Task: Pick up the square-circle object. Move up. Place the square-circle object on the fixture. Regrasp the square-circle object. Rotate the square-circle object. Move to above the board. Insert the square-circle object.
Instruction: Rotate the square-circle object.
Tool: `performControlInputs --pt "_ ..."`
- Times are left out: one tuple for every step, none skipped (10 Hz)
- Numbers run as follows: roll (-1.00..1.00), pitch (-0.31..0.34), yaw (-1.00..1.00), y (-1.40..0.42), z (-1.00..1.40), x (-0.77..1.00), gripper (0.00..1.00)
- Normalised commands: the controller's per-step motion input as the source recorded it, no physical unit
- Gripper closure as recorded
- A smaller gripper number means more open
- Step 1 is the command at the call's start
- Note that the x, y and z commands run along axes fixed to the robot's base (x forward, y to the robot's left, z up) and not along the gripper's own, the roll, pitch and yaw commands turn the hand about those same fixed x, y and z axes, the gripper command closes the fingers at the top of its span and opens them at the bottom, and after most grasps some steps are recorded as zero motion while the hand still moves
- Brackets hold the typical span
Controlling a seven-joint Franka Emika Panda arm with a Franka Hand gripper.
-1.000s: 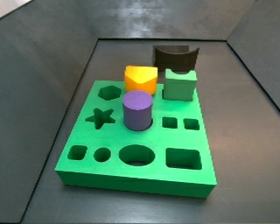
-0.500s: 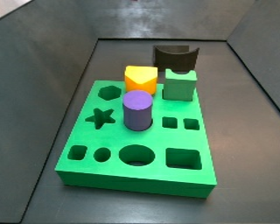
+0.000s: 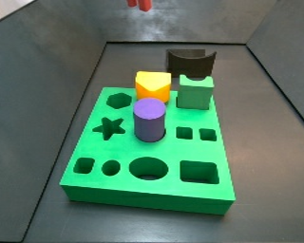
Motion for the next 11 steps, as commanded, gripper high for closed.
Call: performControlInputs --pt "-0.96 0.49 -1.0 0.02 0.03 0.0 1.0" --pt "-0.87 0.51 -0.87 0.03 0.04 0.01 1.0" --pt "-0.71 0.472 -0.68 0.02 0.04 0.03 1.0" --pt "-0.41 0.361 -0.37 0.01 0.03 0.06 1.0" --pt "-0.23 0.235 -0.17 0.01 0.0 0.07 1.0" --pt "-0.03 0.026 -1.0 0.03 0.0 0.03 1.0" --pt "-0.02 0.019 -1.0 0.03 0.01 0.0 1.0" --pt "-0.02 0.019 -1.0 0.03 0.01 -0.01 1.0" --pt "-0.02 0.02 -1.0 0.02 0.01 0.0 1.0" --pt "-0.03 0.021 -1.0 0.02 0.01 0.0 1.0" --pt "-0.03 0.023 -1.0 0.02 0.0 0.0 1.0"
